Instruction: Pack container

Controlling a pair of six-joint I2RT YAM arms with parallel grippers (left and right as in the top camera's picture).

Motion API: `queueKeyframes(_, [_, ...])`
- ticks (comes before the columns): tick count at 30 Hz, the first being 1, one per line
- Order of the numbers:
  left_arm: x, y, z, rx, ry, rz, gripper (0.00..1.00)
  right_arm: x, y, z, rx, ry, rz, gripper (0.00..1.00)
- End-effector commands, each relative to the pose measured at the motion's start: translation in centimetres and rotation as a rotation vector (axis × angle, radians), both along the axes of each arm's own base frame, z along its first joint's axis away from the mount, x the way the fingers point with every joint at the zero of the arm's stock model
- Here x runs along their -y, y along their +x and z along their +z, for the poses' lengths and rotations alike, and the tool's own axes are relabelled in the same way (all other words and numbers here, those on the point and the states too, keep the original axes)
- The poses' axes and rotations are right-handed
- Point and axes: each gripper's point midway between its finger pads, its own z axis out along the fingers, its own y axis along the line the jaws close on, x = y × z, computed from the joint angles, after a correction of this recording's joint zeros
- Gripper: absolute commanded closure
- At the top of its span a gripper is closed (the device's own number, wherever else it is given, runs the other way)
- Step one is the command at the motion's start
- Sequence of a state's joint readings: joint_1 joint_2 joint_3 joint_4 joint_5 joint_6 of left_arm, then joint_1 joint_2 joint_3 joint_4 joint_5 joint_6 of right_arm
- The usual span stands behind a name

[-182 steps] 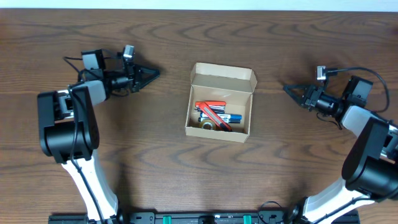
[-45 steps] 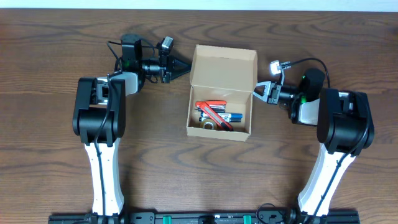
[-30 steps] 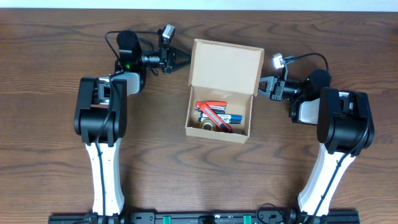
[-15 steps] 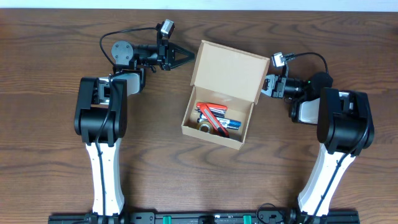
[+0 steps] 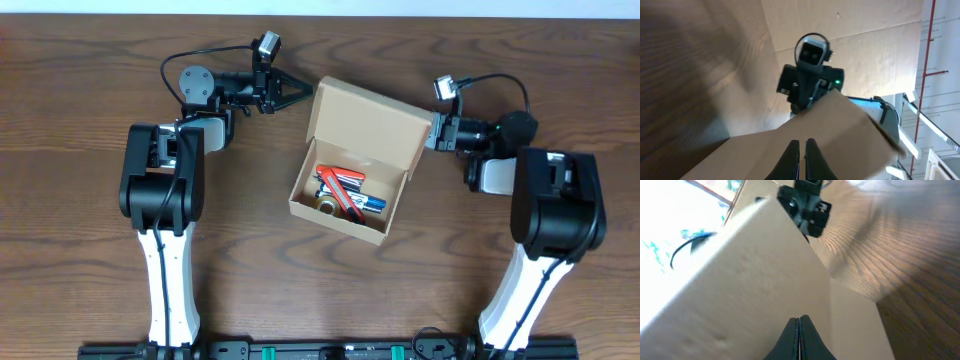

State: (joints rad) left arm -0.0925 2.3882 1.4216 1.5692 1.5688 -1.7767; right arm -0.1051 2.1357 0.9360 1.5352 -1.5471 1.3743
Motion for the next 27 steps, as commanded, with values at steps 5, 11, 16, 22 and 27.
queueKeyframes(5, [-0.8, -1.6, 4.1, 0.11, -0.001, 0.003, 0.94, -2.1, -1.4, 3.3, 0.057, -0.008, 0.063, 0.98])
queueKeyframes(11, [-2.2, -2.7, 5.4, 0.138, 0.0, 0.034, 0.94, -4.9, -2.9, 4.3, 0.068, -0.006, 0.138, 0.99])
queueKeyframes(16, [-3.1, -3.5, 6.6, 0.165, 0.0, 0.054, 0.94, -6.5, -4.2, 5.5, 0.085, -0.005, 0.184, 0.99])
queueKeyframes(22, [-3.2, -4.4, 9.0, 0.221, -0.003, 0.056, 0.94, -8.0, -7.4, 6.0, 0.072, -0.003, 0.233, 0.98])
queueKeyframes(27, [-3.2, -5.2, 11.2, 0.285, -0.006, 0.056, 0.94, -7.7, -10.4, 5.5, 0.119, -0.004, 0.235, 0.98])
